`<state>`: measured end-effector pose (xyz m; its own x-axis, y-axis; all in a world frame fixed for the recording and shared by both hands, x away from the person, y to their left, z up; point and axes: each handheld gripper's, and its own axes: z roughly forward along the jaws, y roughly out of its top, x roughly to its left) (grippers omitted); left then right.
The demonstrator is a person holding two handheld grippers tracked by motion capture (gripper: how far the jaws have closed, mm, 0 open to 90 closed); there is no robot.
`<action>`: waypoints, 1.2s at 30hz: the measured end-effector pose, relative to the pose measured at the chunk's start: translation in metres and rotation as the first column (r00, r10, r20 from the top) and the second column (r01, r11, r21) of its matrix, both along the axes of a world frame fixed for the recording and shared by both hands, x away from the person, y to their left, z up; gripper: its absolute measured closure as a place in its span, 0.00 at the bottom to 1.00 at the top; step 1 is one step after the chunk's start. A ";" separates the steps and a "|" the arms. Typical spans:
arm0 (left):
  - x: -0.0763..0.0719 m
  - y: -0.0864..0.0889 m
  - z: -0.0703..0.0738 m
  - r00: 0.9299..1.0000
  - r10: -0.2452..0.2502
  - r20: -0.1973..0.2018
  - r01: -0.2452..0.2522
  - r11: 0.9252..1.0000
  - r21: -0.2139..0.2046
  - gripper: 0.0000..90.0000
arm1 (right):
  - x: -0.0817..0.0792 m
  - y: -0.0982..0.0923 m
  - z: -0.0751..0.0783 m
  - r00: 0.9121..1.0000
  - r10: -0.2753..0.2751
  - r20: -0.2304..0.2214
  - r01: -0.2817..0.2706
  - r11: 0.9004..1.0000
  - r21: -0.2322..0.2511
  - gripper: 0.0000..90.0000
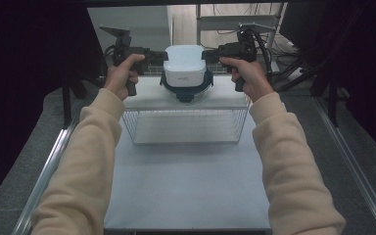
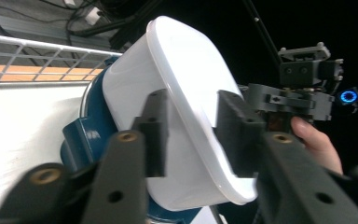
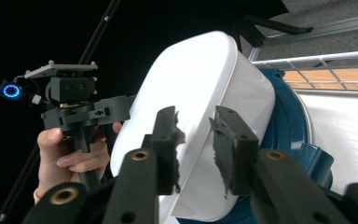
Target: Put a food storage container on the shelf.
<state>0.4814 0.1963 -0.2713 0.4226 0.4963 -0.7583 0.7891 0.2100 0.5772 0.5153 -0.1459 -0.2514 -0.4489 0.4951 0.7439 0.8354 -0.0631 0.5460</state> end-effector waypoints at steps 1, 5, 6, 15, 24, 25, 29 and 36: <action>-0.002 0.000 0.001 1.000 0.020 0.007 -0.020 1.000 0.013 0.59 | -0.002 0.000 0.001 0.999 -0.008 0.032 0.008 1.000 -0.012 0.60; -0.022 -0.001 0.014 0.990 0.075 0.117 -0.083 0.995 0.064 0.44 | -0.012 -0.003 0.009 0.990 -0.043 0.134 0.047 0.999 -0.028 0.43; -0.029 0.000 0.018 0.985 0.084 0.153 -0.099 0.991 0.088 0.43 | -0.015 -0.004 0.011 0.987 -0.042 0.157 0.048 0.998 -0.034 0.41; -0.073 0.016 0.006 0.970 0.088 0.226 -0.130 0.976 0.177 0.36 | -0.064 -0.024 0.014 0.939 0.033 0.343 0.016 0.990 -0.138 0.35; -0.119 0.032 -0.027 0.957 0.057 0.286 -0.135 0.956 0.260 0.35 | -0.109 -0.049 -0.006 0.905 0.093 0.416 0.004 0.974 -0.228 0.32; -0.124 0.032 -0.030 0.955 0.055 0.292 -0.138 0.952 0.272 0.35 | -0.115 -0.053 -0.010 0.900 0.100 0.425 0.001 0.973 -0.232 0.31; -0.143 0.030 -0.044 0.952 0.040 0.305 -0.131 0.949 0.286 0.35 | -0.129 -0.063 -0.023 0.889 0.110 0.445 0.000 0.971 -0.240 0.31; -0.174 0.019 -0.068 0.948 -0.003 0.318 -0.111 0.934 0.340 0.35 | -0.152 -0.077 -0.052 0.882 0.111 0.458 0.008 0.968 -0.249 0.31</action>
<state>0.3077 0.2152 -0.3391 0.5710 0.7337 -0.3683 0.5532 -0.0125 0.8329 0.3632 -0.2234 -0.3029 -0.7426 0.5960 0.3054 0.4788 0.1536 0.8644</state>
